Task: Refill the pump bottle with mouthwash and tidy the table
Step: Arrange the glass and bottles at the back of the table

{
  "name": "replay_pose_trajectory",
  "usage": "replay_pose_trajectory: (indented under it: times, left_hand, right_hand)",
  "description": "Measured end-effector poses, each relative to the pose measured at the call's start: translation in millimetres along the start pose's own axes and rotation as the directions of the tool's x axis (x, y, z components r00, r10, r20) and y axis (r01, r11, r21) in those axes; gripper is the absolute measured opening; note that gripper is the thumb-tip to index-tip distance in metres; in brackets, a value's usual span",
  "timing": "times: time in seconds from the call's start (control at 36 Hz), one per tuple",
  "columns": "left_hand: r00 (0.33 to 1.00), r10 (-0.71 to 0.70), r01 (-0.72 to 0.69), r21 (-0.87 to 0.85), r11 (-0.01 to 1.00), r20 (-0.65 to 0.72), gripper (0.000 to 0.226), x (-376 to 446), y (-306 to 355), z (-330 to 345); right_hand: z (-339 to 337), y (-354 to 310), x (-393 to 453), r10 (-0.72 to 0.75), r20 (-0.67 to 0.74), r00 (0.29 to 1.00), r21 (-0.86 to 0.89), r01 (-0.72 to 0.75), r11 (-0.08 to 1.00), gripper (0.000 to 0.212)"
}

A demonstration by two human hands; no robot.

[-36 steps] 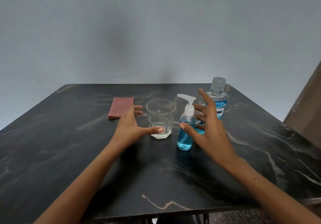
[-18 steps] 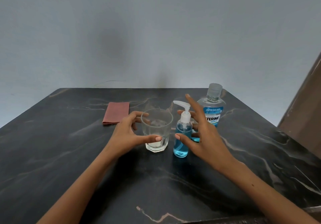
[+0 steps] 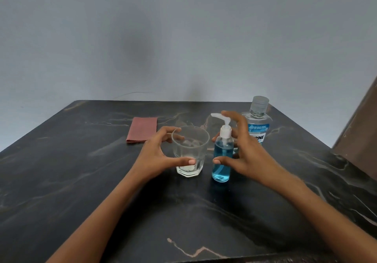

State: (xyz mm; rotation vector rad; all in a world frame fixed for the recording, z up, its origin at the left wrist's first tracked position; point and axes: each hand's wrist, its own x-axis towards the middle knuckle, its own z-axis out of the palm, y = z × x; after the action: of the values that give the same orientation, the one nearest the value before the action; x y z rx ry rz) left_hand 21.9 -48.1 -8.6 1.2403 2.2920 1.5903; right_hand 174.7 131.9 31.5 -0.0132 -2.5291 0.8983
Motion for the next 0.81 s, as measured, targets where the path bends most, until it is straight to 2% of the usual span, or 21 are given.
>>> replay_pose_trajectory:
  times: [0.14, 0.31, 0.39, 0.5, 0.81]
  left_hand:
    - [1.0, 0.016, -0.016, -0.026, 1.0, -0.004, 0.084, -0.3, 0.6, 0.7]
    - [1.0, 0.019, -0.02, -0.025, 0.999, -0.009, 0.084, -0.1, 0.4, 0.5]
    - [1.0, 0.019, -0.019, -0.017, 1.0, -0.01, 0.084, -0.1, 0.0, 0.7]
    - [1.0, 0.018, -0.019, -0.017, 1.0, -0.014, 0.082, 0.1, -0.9, 1.1]
    - [1.0, 0.022, -0.022, -0.004, 1.0, -0.013, 0.085, 1.1, -2.5, 1.4]
  right_hand:
    - [-28.9, -0.3, 21.6, 0.036, 0.187, 0.982, -0.044, -0.028, 0.999, 0.095]
    - [-37.2, -3.9, 34.3, 0.035, 0.333, 0.942, -0.182, 0.028, 0.983, 0.097]
    - [-35.0, -4.8, 36.7, 0.038, 0.357, 0.933, -0.253, 0.058, 0.966, 0.098]
    - [-32.9, -9.9, 37.1, 0.039, 0.376, 0.926, -0.263, 0.067, 0.963, 0.095]
    - [-25.5, -14.3, 35.2, 0.062, 0.322, 0.945, -0.305, 0.041, 0.952, 0.08]
